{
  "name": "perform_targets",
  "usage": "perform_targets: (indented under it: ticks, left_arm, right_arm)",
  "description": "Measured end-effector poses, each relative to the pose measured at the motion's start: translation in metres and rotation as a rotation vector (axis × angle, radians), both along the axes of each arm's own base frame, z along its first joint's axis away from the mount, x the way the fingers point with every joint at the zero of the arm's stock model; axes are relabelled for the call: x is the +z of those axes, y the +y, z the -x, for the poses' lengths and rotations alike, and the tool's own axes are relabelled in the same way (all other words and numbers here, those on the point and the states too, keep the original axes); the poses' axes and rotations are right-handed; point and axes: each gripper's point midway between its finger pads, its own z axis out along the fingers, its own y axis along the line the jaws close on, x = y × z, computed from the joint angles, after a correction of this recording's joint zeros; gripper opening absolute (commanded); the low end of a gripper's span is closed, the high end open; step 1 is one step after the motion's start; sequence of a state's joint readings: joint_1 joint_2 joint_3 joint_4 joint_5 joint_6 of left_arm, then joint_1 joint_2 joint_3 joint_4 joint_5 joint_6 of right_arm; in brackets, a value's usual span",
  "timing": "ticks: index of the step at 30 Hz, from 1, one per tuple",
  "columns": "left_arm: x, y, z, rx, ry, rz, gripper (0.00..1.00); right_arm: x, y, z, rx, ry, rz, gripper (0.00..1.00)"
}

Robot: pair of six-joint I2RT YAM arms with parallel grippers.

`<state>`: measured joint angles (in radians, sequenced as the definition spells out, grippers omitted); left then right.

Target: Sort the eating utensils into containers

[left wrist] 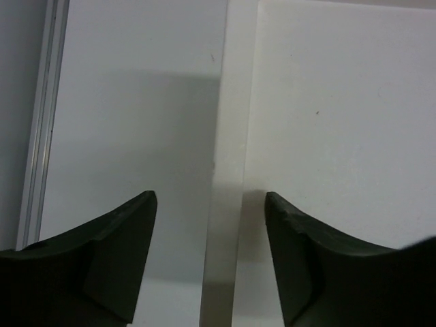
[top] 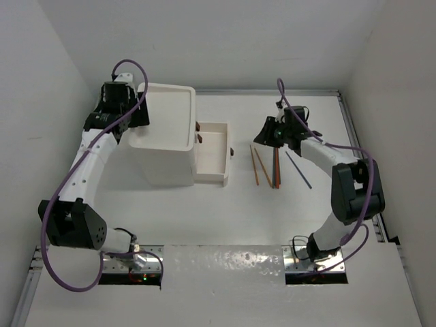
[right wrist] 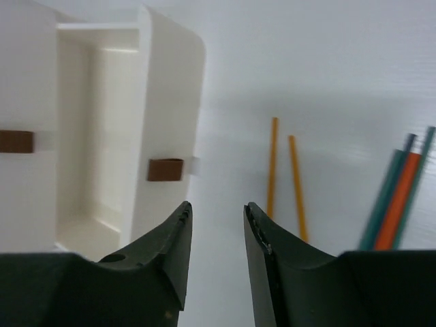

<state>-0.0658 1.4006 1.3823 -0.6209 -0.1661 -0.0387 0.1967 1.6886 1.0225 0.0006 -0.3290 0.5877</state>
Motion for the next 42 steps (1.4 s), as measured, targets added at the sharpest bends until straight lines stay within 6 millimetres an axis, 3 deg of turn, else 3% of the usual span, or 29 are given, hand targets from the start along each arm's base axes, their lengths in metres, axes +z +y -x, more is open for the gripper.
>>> perform_targets:
  ticks: [4, 12, 16, 20, 29, 32, 33, 34, 42]
  left_arm:
    - [0.012, -0.001, 0.001, 0.013, -0.012, 0.017, 0.76]
    - [0.081, 0.000, 0.017, 0.030, -0.177, 0.050, 0.83]
    - [0.110, -0.007, 0.033, 0.002, -0.256, 0.093, 0.83]
    - [0.125, -0.017, 0.047, -0.049, -0.297, 0.136, 0.83]
    - [0.124, -0.025, 0.068, -0.091, -0.298, 0.162, 0.83]
    - [0.121, -0.025, 0.071, -0.093, -0.284, 0.163, 0.83]
    - [0.120, -0.025, 0.072, -0.092, -0.281, 0.163, 0.83]
    - [0.119, -0.025, 0.072, -0.092, -0.277, 0.162, 0.83]
    - [0.120, -0.022, 0.079, -0.079, -0.280, 0.155, 0.83]
  right_arm:
    - [-0.015, -0.013, 0.017, -0.004, 0.050, 0.194, 0.36]
    - [-0.062, 0.012, 0.075, 0.142, 0.193, 0.466, 0.38]
    - [-0.079, 0.002, 0.079, 0.120, 0.241, 0.527, 0.37]
    - [-0.090, -0.010, 0.081, 0.089, 0.273, 0.575, 0.37]
    - [-0.108, -0.011, 0.080, 0.064, 0.310, 0.584, 0.28]
    - [-0.108, -0.008, 0.078, 0.057, 0.310, 0.568, 0.15]
    - [-0.108, -0.007, 0.077, 0.056, 0.310, 0.562, 0.05]
    - [-0.108, -0.007, 0.076, 0.054, 0.308, 0.560, 0.00]
    - [-0.102, -0.006, 0.072, 0.023, 0.305, 0.547, 0.00]
